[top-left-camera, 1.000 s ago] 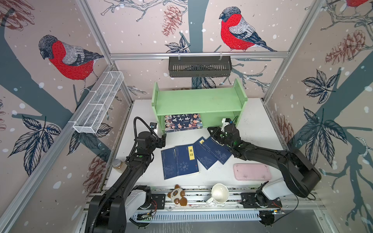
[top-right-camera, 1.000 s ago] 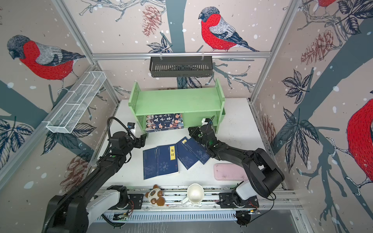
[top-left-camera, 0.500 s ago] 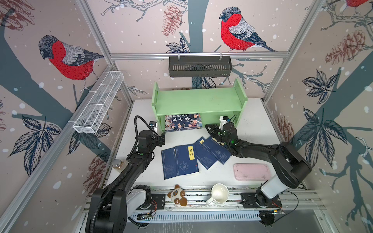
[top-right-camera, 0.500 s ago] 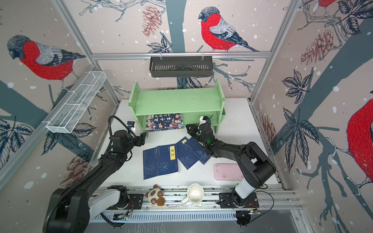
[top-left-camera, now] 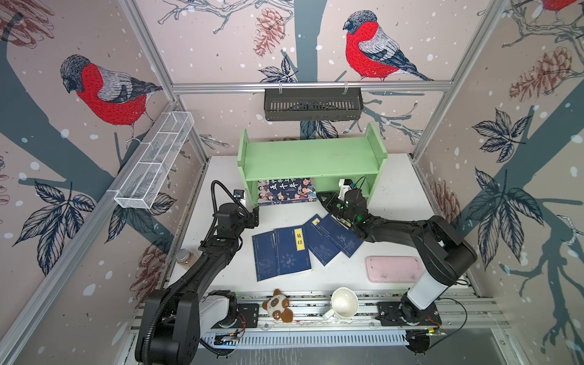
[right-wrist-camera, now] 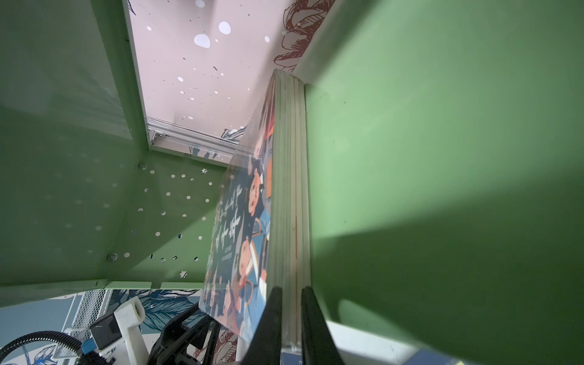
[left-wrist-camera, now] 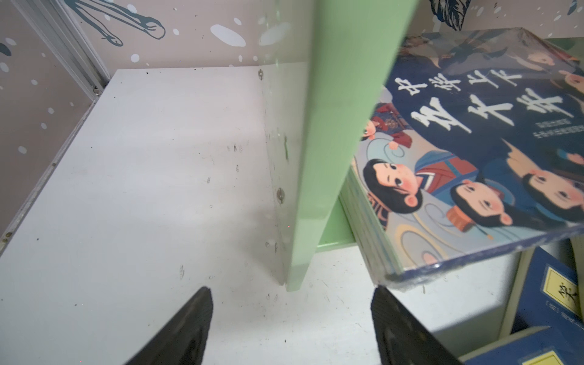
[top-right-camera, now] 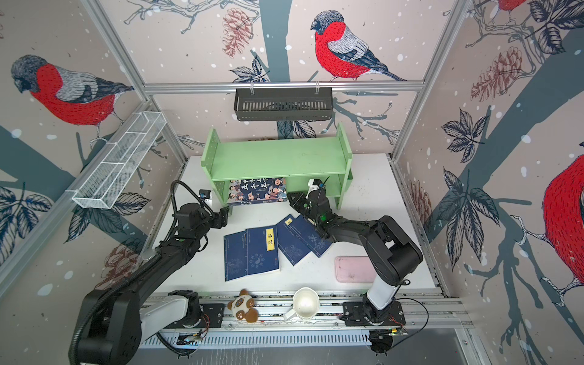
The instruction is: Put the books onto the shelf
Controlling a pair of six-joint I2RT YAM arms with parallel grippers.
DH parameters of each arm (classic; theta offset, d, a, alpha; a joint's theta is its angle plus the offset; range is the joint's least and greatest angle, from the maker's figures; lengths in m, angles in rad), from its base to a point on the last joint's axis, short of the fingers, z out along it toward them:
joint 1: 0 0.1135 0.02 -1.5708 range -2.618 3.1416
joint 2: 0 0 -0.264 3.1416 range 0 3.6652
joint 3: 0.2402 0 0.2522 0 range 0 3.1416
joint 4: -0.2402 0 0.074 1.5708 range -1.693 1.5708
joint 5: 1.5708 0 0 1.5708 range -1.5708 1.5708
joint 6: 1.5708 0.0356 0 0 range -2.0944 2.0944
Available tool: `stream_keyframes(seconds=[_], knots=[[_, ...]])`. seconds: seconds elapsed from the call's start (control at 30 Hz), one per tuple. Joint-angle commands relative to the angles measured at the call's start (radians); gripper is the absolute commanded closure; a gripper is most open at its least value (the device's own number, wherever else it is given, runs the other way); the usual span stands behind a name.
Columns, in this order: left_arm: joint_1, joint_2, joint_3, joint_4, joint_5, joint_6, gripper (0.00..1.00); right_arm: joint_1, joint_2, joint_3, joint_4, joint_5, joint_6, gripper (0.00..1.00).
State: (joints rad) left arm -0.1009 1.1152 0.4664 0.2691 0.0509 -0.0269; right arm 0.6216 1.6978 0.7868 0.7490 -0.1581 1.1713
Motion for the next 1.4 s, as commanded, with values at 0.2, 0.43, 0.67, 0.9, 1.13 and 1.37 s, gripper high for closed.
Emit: stream_keyframes(seconds=[0.2, 0.43, 0.67, 0.9, 1.13, 1.37], knots=[[0.003, 0.01, 0.016, 0.049, -0.05, 0.001, 0.21, 0.009, 0.048, 0.04, 0.028, -0.045, -0.013, 0.85], [0.004, 0.001, 0.037, -0.003, -0.091, 0.005, 0.21, 0.01, 0.042, 0.049, -0.001, -0.021, -0.028, 0.85], [0.005, -0.036, 0.02, -0.031, -0.067, 0.033, 0.21, -0.002, 0.044, 0.078, -0.049, -0.004, -0.052, 0.83], [0.006, -0.032, 0.013, -0.017, -0.036, 0.027, 0.21, -0.003, 0.099, 0.124, -0.042, -0.035, -0.046, 0.83], [0.006, -0.015, 0.024, 0.005, -0.051, 0.024, 0.21, 0.011, 0.136, 0.172, -0.049, -0.054, -0.05, 0.83], [0.006, -0.006, 0.021, 0.023, -0.081, 0.019, 0.21, 0.017, 0.155, 0.187, -0.046, -0.061, -0.048, 0.83]])
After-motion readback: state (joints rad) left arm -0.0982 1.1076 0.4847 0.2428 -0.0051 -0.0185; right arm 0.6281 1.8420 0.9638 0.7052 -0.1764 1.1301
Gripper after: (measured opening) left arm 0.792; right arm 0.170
